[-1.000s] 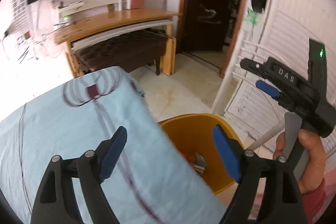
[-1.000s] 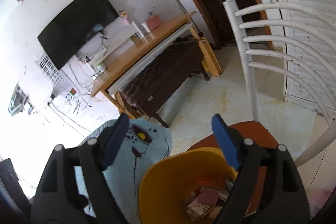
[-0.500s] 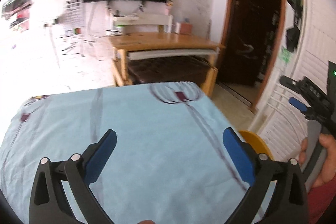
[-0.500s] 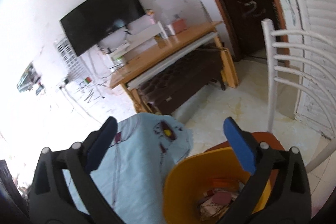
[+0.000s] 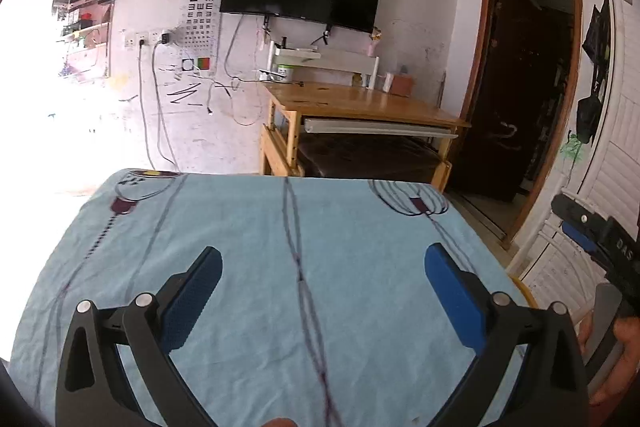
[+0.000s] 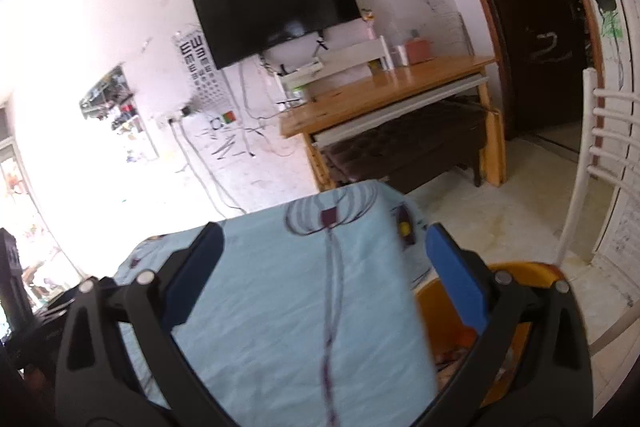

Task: Collect trash

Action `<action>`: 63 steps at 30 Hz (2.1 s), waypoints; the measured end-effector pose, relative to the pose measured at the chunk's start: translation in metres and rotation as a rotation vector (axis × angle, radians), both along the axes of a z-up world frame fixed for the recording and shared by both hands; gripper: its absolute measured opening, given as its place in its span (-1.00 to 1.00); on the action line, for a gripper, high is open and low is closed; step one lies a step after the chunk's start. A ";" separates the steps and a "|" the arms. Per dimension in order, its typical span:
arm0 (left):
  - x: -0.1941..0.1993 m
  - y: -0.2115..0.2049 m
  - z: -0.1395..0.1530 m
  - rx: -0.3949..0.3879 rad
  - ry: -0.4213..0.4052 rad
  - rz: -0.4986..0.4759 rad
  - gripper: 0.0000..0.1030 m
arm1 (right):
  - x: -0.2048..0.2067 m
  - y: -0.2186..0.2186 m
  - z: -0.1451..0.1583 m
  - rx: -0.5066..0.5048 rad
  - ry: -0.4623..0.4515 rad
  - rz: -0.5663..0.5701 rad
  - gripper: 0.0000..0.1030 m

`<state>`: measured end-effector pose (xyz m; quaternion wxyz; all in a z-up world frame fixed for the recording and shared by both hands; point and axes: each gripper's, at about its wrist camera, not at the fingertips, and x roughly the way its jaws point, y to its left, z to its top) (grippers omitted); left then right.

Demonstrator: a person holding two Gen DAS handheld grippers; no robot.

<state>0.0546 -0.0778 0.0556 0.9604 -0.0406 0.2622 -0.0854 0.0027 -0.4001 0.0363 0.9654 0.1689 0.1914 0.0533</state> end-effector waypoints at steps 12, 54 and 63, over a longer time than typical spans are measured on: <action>-0.030 0.027 0.000 0.020 -0.014 0.025 0.86 | -0.040 0.047 -0.015 -0.070 -0.035 -0.010 0.88; -0.032 0.028 -0.009 0.035 0.016 0.016 0.86 | -0.040 0.082 -0.028 -0.139 0.011 0.053 0.88; -0.032 0.025 -0.012 0.044 0.018 0.017 0.86 | -0.040 0.082 -0.027 -0.140 0.011 0.052 0.88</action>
